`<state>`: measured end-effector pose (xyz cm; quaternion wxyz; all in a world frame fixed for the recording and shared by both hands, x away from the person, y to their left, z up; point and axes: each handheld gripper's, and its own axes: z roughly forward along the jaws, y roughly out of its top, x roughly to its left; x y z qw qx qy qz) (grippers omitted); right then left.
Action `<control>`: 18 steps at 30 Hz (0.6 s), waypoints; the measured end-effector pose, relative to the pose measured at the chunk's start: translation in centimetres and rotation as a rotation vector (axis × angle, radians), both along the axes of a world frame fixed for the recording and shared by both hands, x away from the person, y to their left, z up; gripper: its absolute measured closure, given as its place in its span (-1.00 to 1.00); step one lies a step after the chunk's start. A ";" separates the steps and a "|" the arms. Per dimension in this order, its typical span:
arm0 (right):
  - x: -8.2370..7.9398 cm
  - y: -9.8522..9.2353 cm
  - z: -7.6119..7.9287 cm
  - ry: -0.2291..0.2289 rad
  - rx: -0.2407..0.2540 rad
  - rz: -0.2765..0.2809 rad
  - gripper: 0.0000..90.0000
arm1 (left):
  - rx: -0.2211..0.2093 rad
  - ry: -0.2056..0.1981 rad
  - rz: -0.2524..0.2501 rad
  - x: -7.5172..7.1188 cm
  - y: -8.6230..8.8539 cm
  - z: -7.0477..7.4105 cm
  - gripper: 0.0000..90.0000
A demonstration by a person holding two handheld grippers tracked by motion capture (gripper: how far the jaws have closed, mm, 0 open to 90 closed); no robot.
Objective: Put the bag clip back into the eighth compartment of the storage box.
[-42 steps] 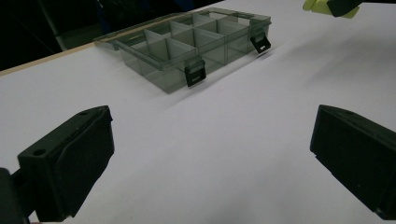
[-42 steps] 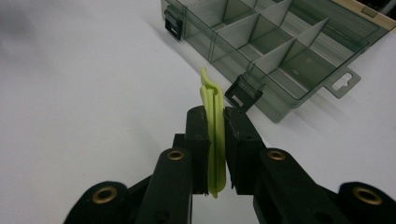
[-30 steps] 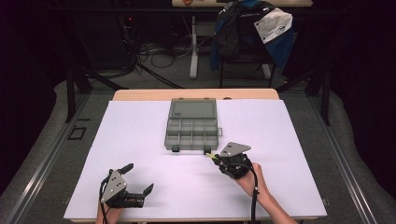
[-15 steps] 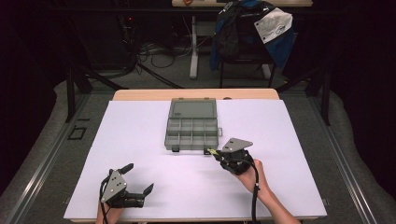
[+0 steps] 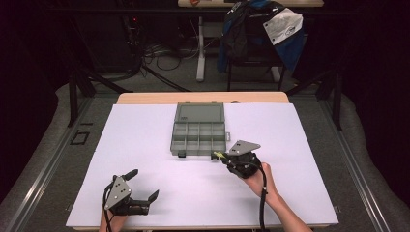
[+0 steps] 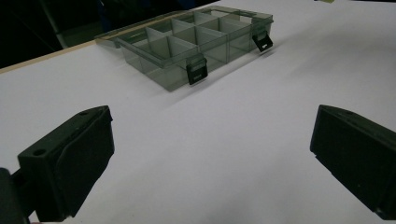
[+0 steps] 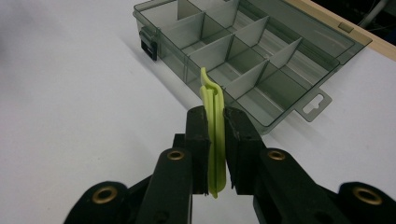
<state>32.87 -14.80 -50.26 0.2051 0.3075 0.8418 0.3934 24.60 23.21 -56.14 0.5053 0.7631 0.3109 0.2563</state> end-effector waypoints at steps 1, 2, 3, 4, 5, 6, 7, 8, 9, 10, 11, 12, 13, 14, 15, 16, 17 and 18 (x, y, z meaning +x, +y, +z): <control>0.1 0.0 0.0 0.001 -0.001 0.000 0.79 | 0.000 0.000 0.000 0.0 0.0 0.0 -1.00; 0.1 0.0 0.1 0.000 -0.001 -0.003 0.79 | -0.001 0.001 0.000 0.0 0.0 0.0 -1.00; 0.1 0.0 0.1 0.000 -0.001 -0.003 0.79 | -0.001 0.001 0.000 0.0 0.0 0.0 -1.00; 0.2 -0.1 0.1 -0.001 0.001 -0.002 0.79 | 0.002 0.000 0.002 0.0 0.0 0.0 -1.00; 0.3 -0.1 0.2 -0.001 0.001 -0.006 0.79 | 0.000 0.000 0.000 0.0 0.0 0.0 -1.00; 0.4 -0.1 0.2 -0.002 0.002 -0.007 0.79 | 0.001 0.000 0.001 0.0 0.0 0.0 -1.00; 0.4 -0.1 0.3 -0.003 0.002 -0.008 0.79 | 0.001 0.000 0.001 0.0 0.0 0.0 -1.00; 0.5 0.0 0.3 -0.001 0.002 -0.011 0.79 | -0.001 0.000 0.001 0.0 0.0 0.0 -1.00; 0.5 0.0 0.4 -0.002 0.005 -0.008 0.79 | 0.000 0.001 0.002 0.0 0.0 0.0 -1.00; 0.6 0.0 0.4 -0.001 0.005 -0.009 0.79 | 0.000 0.001 0.001 0.0 0.0 0.0 -1.00; 0.6 0.0 0.4 -0.001 0.006 -0.010 0.79 | 0.001 0.001 0.000 0.0 0.0 0.0 -1.00; 0.7 0.0 0.4 -0.005 0.007 -0.007 0.79 | 0.000 0.001 0.000 0.0 -0.1 0.0 -1.00; 0.7 0.0 0.5 -0.003 0.007 -0.006 0.79 | 0.000 0.001 0.000 0.0 -0.1 0.0 -1.00; 0.7 0.1 0.5 -0.004 0.005 -0.009 0.79 | 0.000 0.001 0.000 0.0 -0.1 0.0 -1.00; 0.8 0.1 0.5 -0.005 0.004 -0.009 0.79 | -0.001 0.001 0.001 0.0 0.0 0.0 -1.00; 0.8 0.1 0.5 -0.003 0.005 -0.010 0.79 | -0.001 0.001 0.002 0.0 0.0 0.0 -1.00; 0.9 0.1 0.6 -0.004 0.005 -0.010 0.79 | -0.001 0.001 0.002 0.0 0.0 0.0 -1.00; 0.9 0.1 0.6 -0.002 0.009 -0.010 0.79 | -0.001 0.000 0.002 0.0 0.0 0.0 -1.00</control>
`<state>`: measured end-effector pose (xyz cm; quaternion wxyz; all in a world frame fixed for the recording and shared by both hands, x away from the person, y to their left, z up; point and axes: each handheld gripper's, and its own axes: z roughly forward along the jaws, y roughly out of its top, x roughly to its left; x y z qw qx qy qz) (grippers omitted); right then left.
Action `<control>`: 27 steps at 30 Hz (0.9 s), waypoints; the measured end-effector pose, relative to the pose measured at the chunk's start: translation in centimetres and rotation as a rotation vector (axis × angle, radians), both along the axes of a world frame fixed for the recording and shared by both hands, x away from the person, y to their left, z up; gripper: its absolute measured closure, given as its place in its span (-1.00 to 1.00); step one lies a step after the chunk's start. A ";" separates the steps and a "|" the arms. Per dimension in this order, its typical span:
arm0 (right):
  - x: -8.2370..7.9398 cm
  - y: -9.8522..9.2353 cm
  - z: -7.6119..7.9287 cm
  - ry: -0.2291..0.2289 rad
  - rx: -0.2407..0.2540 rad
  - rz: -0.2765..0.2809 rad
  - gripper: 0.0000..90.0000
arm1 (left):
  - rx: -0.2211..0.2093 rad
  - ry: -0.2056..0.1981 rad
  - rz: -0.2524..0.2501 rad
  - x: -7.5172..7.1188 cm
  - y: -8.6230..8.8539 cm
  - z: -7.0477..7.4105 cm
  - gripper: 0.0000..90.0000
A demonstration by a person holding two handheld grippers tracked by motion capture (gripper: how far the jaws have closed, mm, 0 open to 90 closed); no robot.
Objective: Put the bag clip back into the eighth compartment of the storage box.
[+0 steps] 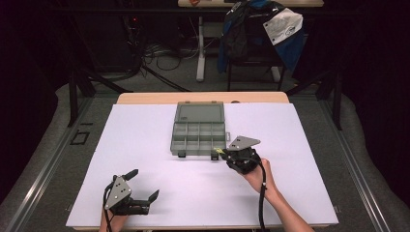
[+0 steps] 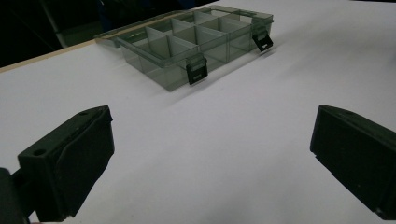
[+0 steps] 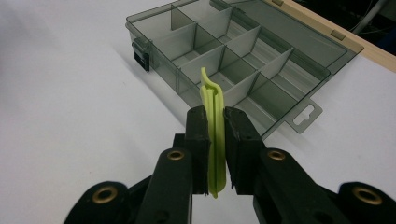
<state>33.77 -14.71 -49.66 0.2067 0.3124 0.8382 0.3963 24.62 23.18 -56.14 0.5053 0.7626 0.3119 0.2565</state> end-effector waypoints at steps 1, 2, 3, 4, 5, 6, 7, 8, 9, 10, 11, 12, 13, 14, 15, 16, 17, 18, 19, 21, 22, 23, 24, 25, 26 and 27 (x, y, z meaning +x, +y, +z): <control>0.0 0.0 0.0 -0.002 0.000 0.000 0.79 | 0.001 0.000 0.000 0.0 0.0 0.0 -1.00; 0.1 0.0 0.1 -0.003 0.000 0.001 0.79 | 0.000 0.000 0.000 0.0 0.0 0.0 -1.00; 0.1 0.0 0.1 -0.004 0.001 0.001 0.79 | -0.002 0.000 0.001 0.0 0.0 0.0 -1.00; 0.2 0.0 0.1 -0.006 0.003 0.000 0.79 | -0.001 0.000 0.002 0.0 0.0 0.0 -1.00; 0.2 0.0 0.2 -0.008 0.005 0.000 0.79 | -0.002 0.000 0.002 0.0 0.0 0.0 -1.00; 0.3 0.0 0.2 -0.007 0.005 0.000 0.79 | -0.003 0.000 0.002 0.0 0.0 0.0 -1.00; 0.3 0.0 0.2 -0.007 0.005 0.000 0.79 | -0.003 0.000 0.002 0.0 0.0 0.0 -1.00; 0.4 -0.1 0.3 -0.008 0.005 -0.001 0.79 | -0.004 0.000 0.001 0.0 0.0 0.0 -1.00; 0.4 0.0 0.3 -0.006 0.006 -0.002 0.79 | -0.003 0.000 0.002 0.0 0.0 0.0 -1.00; 0.5 0.0 0.3 -0.009 0.005 -0.002 0.79 | -0.004 0.000 0.002 0.0 0.0 0.0 -1.00; 0.5 0.0 0.3 -0.006 0.009 -0.002 0.79 | -0.003 0.001 0.001 0.0 0.0 0.0 -1.00; 0.6 0.0 0.3 -0.005 0.008 -0.002 0.79 | -0.003 0.001 0.002 0.0 0.0 0.0 -1.00; 0.6 0.0 0.4 -0.005 0.008 -0.001 0.79 | -0.002 0.000 0.002 0.0 0.0 0.0 -1.00; 0.7 0.0 0.4 -0.004 0.008 -0.001 0.79 | 0.000 0.000 0.002 0.0 0.0 0.0 -1.00; 0.7 0.1 0.4 -0.005 0.008 -0.003 0.79 | -0.002 0.000 0.001 0.0 0.0 0.0 -1.00; 0.7 0.1 0.4 -0.004 0.007 -0.002 0.79 | -0.002 0.000 0.002 0.0 0.0 0.0 -1.00; 0.7 0.1 0.4 -0.004 0.007 -0.002 0.79 | -0.002 0.000 0.002 0.0 0.0 0.0 -1.00; 0.8 0.1 0.4 -0.005 0.007 -0.004 0.79 | -0.002 0.000 0.002 0.0 0.0 0.0 -1.00; 0.8 0.1 0.4 -0.005 0.007 -0.004 0.79 | -0.003 0.000 0.002 0.0 0.0 0.0 -1.00; 1.0 0.1 0.4 -0.006 0.009 -0.005 0.79 | -0.003 0.001 0.001 0.0 0.0 0.0 -1.00; 1.0 0.1 0.4 -0.002 0.008 -0.007 0.79 | -0.003 0.001 0.001 0.0 0.0 0.0 -1.00; 1.0 0.1 0.4 -0.002 0.008 -0.007 0.79 | -0.003 0.000 0.002 0.0 0.0 0.0 -1.00; 1.2 0.1 0.5 -0.002 0.009 -0.009 0.79 | -0.002 0.001 0.001 0.0 0.0 0.0 -1.00; 1.2 0.0 0.5 -0.001 0.006 -0.011 0.79 | -0.002 0.001 0.001 0.0 0.0 0.0 -1.00; 1.3 0.0 0.5 -0.002 0.009 -0.012 0.79 | -0.001 0.001 0.002 0.0 0.0 0.0 -1.00; 1.3 0.0 0.5 -0.002 0.009 -0.012 0.79 | 0.000 0.002 0.002 0.0 0.0 0.0 -1.00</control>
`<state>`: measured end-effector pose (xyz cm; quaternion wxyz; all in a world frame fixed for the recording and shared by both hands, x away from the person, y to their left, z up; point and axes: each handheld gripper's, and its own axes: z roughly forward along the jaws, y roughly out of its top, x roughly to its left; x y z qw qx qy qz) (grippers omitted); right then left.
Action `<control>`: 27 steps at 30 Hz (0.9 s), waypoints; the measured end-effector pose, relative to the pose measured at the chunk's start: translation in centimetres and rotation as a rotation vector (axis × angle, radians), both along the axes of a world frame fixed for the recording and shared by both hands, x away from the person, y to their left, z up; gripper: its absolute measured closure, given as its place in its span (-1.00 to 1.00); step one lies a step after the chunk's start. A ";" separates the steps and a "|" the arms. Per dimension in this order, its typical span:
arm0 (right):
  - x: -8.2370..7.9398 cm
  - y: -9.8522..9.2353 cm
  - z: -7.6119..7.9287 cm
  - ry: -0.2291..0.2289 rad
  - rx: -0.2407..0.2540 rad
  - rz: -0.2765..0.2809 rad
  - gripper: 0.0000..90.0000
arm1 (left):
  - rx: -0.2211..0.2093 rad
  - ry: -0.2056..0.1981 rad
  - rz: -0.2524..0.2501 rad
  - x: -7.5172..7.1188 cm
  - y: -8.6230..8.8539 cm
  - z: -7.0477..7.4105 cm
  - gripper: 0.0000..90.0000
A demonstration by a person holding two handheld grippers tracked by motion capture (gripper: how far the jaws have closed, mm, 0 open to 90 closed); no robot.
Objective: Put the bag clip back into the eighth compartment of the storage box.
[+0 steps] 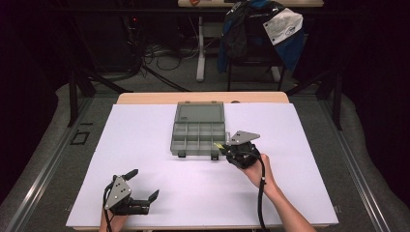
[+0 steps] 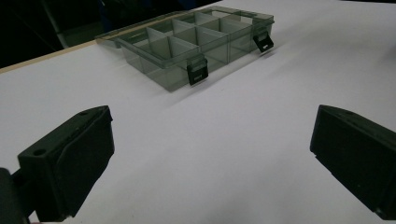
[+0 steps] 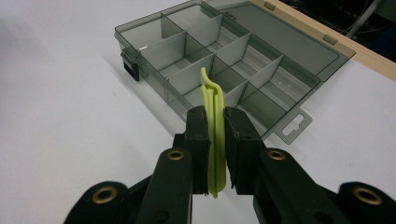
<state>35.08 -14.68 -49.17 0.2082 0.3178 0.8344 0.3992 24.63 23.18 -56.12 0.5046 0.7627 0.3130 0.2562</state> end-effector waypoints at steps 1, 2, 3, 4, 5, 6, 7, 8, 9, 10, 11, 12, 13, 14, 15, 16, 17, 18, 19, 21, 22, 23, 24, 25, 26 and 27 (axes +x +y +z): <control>0.1 0.0 0.0 0.005 0.000 -0.004 0.79 | 0.002 0.001 0.000 0.0 0.0 0.0 -1.00; 0.1 0.0 0.0 0.005 0.004 -0.004 0.79 | 0.001 0.001 0.000 0.0 0.0 0.0 -1.00; 0.2 0.0 0.0 0.010 0.001 -0.004 0.79 | 0.001 0.001 0.000 0.0 0.0 0.0 -1.00; 0.2 0.0 0.1 0.010 -0.003 -0.004 0.79 | 0.000 0.000 0.000 0.0 0.0 0.0 -1.00; 0.3 0.0 0.0 0.009 -0.001 -0.003 0.79 | 0.000 0.000 0.001 0.0 0.0 0.0 -1.00; 0.3 0.0 0.0 0.009 -0.001 -0.003 0.79 | 0.001 0.001 0.001 0.0 0.0 0.0 -1.00; 0.3 0.1 0.1 0.010 0.000 -0.004 0.79 | -0.001 0.001 0.002 0.0 0.0 0.0 -1.00; 0.4 0.1 0.1 0.010 -0.002 -0.003 0.79 | -0.001 0.001 0.002 0.0 0.0 0.0 -1.00; 0.5 0.1 0.1 0.015 0.001 -0.006 0.79 | -0.001 0.001 0.002 0.0 0.0 0.0 -1.00; 0.5 0.1 0.1 0.015 0.000 -0.006 0.79 | -0.001 0.001 0.002 0.0 0.0 0.0 -1.00; 0.5 0.2 0.2 0.017 0.000 -0.007 0.79 | -0.001 0.001 0.002 0.0 0.0 0.0 -1.00; 0.6 0.2 0.2 0.016 0.000 -0.007 0.79 | -0.001 0.001 0.003 0.0 0.0 0.0 -1.00; 0.6 0.2 0.2 0.018 -0.004 -0.010 0.79 | 0.000 0.001 0.005 -0.1 0.0 0.0 -1.00; 0.6 0.2 0.2 0.018 -0.004 -0.010 0.79 | 0.000 0.001 0.005 -0.1 0.0 0.0 -1.00; 0.8 0.2 0.2 0.022 0.000 -0.011 0.79 | -0.002 0.002 0.006 -0.1 0.0 0.0 -1.00; 0.8 0.2 0.2 0.022 0.000 -0.011 0.79 | -0.002 0.002 0.006 -0.1 0.0 0.0 -1.00; 0.8 0.2 0.2 0.023 0.000 -0.012 0.79 | -0.005 0.002 0.004 -0.1 0.0 0.0 -1.00; 0.9 0.2 0.2 0.023 -0.002 -0.016 0.79 | -0.005 0.002 0.003 -0.1 0.1 0.0 -1.00; 1.1 0.2 0.2 0.029 -0.002 -0.016 0.79 | -0.006 0.002 0.003 -0.1 0.0 0.0 -1.00; 1.3 0.2 0.2 0.036 0.001 -0.021 0.79 | -0.002 0.003 0.004 -0.1 0.0 0.0 -1.00; 1.4 0.2 0.2 0.034 0.000 -0.023 0.79 | -0.001 0.003 0.003 -0.1 0.0 0.0 -1.00; 1.5 0.2 0.2 0.036 -0.001 -0.025 0.79 | -0.001 0.003 0.003 -0.1 0.0 0.0 -1.00; 1.5 0.3 0.2 0.041 0.002 -0.028 0.79 | -0.001 0.003 0.003 -0.1 0.0 0.0 -1.00; 1.6 0.3 0.1 0.041 0.001 -0.028 0.79 | -0.002 0.003 0.004 -0.1 0.0 0.1 -1.00; 1.6 0.3 0.1 0.041 0.001 -0.028 0.79 | -0.002 0.003 0.004 -0.1 0.0 0.1 -1.00; 1.8 0.3 0.1 0.047 0.002 -0.034 0.79 | -0.002 0.003 0.004 -0.1 0.0 0.1 -1.00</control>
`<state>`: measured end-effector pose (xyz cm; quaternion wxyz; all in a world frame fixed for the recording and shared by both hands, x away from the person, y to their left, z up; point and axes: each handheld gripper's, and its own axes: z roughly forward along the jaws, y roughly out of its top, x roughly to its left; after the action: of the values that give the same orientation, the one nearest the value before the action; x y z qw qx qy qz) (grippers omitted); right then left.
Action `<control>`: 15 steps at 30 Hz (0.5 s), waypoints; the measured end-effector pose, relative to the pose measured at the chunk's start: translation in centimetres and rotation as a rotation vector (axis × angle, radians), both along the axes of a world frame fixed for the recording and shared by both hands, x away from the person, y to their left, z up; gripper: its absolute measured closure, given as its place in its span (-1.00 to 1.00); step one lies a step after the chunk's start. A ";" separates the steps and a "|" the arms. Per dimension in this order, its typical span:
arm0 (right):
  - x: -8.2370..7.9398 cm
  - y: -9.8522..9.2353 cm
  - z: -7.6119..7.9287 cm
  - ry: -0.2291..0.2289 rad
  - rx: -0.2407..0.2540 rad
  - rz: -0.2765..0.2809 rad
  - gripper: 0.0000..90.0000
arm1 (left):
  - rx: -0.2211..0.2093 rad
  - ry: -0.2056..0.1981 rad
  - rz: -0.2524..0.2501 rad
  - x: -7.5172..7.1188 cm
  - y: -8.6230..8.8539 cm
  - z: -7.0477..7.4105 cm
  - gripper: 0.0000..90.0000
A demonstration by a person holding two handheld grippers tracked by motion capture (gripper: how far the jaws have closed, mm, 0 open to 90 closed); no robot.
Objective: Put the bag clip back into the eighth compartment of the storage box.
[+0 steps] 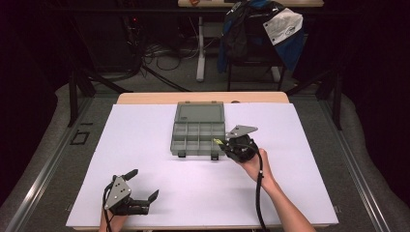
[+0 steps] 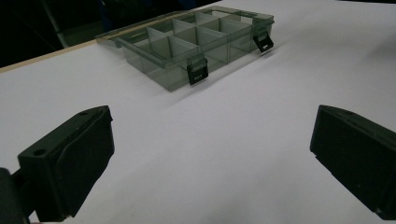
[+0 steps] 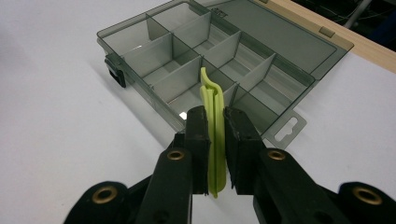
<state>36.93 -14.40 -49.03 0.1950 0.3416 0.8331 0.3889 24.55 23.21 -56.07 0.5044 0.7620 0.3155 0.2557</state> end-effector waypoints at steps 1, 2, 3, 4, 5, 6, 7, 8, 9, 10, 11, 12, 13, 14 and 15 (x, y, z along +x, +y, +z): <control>0.1 0.0 0.0 -0.003 -0.001 0.001 0.79 | 0.000 0.000 0.000 0.0 0.0 0.0 -1.00; 0.2 0.0 0.0 -0.001 0.000 -0.002 0.79 | 0.001 0.000 0.000 0.0 0.0 0.0 -1.00; 0.2 0.0 0.0 -0.001 0.000 -0.002 0.79 | 0.001 0.000 0.000 0.0 0.0 0.0 -1.00; 0.3 0.0 0.0 0.003 0.003 -0.007 0.79 | -0.001 0.000 -0.002 0.0 0.0 0.0 -1.00; 0.4 0.0 0.0 0.001 0.003 -0.006 0.79 | -0.001 0.000 -0.002 0.0 0.0 0.0 -1.00; 0.4 0.0 0.0 0.001 0.003 -0.006 0.79 | 0.000 0.000 0.001 0.0 0.0 0.0 -1.00; 0.4 0.0 0.0 0.003 0.003 -0.007 0.79 | 0.000 0.000 -0.001 0.0 0.0 0.0 -1.00; 0.6 0.1 0.0 0.009 0.006 -0.012 0.79 | -0.001 -0.001 0.000 0.0 0.0 0.0 -1.00; 0.6 0.1 0.0 0.009 0.006 -0.012 0.79 | -0.001 -0.001 0.000 0.0 0.0 0.0 -1.00; 0.7 0.1 0.0 0.012 0.002 -0.013 0.79 | -0.002 -0.001 0.001 0.0 0.0 0.0 -1.00; 0.7 0.1 0.0 0.014 0.004 -0.012 0.79 | -0.002 -0.001 0.001 0.0 0.0 0.0 -1.00; 0.8 0.1 0.0 0.018 0.002 -0.014 0.79 | -0.002 -0.001 0.001 0.0 0.0 0.0 -1.00; 0.8 0.1 0.0 0.017 0.005 -0.015 0.79 | -0.004 0.000 0.002 0.0 0.0 0.0 -1.00; 0.9 0.1 0.0 0.018 0.001 -0.016 0.79 | -0.005 0.000 0.002 0.0 0.0 0.0 -1.00; 0.9 0.1 0.0 0.018 0.001 -0.016 0.79 | -0.005 0.000 0.002 0.0 0.0 0.0 -1.00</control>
<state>37.83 -14.29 -49.06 0.1904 0.3521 0.8317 0.3848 24.56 23.19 -56.09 0.5059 0.7604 0.3170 0.2556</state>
